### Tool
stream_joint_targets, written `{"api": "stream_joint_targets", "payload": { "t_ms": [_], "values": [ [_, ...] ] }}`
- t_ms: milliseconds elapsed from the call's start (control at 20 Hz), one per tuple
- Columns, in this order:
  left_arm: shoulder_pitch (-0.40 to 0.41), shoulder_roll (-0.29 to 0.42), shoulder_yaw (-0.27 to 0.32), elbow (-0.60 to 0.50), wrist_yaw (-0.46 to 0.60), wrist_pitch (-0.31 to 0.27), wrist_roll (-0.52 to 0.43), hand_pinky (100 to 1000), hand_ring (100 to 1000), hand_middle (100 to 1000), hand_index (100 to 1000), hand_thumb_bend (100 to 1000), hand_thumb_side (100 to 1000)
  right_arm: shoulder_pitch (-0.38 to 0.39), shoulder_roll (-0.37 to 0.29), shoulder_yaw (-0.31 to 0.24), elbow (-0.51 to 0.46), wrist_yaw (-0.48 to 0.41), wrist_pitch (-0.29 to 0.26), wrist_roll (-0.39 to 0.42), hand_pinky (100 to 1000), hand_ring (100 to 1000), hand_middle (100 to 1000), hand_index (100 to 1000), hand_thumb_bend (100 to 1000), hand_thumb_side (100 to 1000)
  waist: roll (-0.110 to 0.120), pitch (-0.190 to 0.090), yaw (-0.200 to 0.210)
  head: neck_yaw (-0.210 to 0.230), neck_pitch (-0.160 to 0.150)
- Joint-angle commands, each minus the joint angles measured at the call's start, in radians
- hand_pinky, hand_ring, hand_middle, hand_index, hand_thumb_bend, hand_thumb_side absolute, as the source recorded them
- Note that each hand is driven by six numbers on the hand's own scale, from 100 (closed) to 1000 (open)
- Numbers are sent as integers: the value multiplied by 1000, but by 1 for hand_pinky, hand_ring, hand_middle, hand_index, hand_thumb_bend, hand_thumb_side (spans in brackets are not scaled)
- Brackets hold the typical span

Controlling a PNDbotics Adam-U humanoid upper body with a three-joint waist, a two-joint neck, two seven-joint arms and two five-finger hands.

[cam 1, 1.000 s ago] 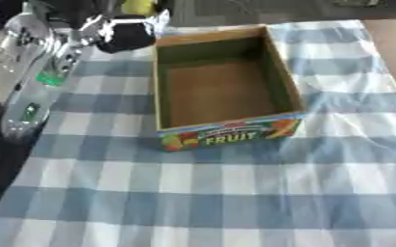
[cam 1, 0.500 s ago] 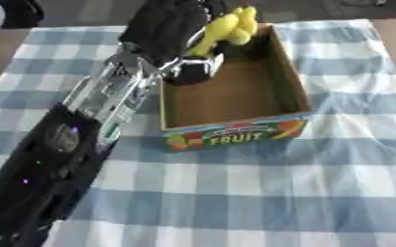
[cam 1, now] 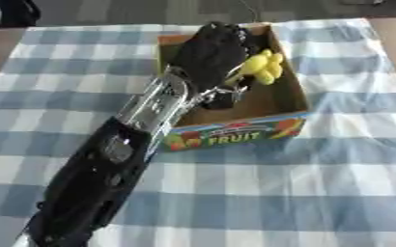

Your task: Pick up objects on the table and place them in the box.

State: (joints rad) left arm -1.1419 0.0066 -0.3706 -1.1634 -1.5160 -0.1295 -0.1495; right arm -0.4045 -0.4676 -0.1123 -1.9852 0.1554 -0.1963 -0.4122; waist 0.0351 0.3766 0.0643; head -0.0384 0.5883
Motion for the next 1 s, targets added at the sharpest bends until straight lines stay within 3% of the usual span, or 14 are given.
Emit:
{"api": "stream_joint_targets", "payload": {
  "t_ms": [50,200,450,600,800,850,1000],
  "values": [
    [-39,-11,39,34,-48,-15,-46,613,670,555,662,100,311,-13,-8,-2,-15,-8,-2,0,729,582,585,814,100,615,-5,-17,-7,11,-13],
    [-48,-12,59,31,-73,-13,-94,615,675,559,667,100,296,-12,-7,-3,-15,-8,-1,-3,729,582,585,814,100,613,-4,-16,-13,14,-17],
    [-51,-11,65,25,-82,-15,-168,687,744,627,774,100,260,-12,-4,-3,-15,-7,0,-3,729,583,584,813,100,605,-4,-15,-20,17,-20],
    [-57,-7,69,15,-88,-24,-206,759,806,700,852,100,477,-13,-3,-3,-15,-8,0,-3,728,582,584,813,100,600,-4,-14,-23,20,-22],
    [-58,-2,76,13,-115,-26,-252,850,896,796,926,100,691,-12,-1,-2,-15,-8,1,-3,728,582,583,812,100,597,-4,-12,-26,21,-24],
    [-58,-1,77,14,-124,-22,-264,852,898,798,928,100,700,-12,0,-2,-15,-8,1,-3,728,582,583,812,100,597,-4,-12,-26,20,-24],
    [-55,-1,81,14,-147,-11,-288,885,934,841,961,234,796,-12,1,-2,-15,-8,1,-3,728,582,583,812,100,596,-5,-11,-26,19,-25]
  ]
}}
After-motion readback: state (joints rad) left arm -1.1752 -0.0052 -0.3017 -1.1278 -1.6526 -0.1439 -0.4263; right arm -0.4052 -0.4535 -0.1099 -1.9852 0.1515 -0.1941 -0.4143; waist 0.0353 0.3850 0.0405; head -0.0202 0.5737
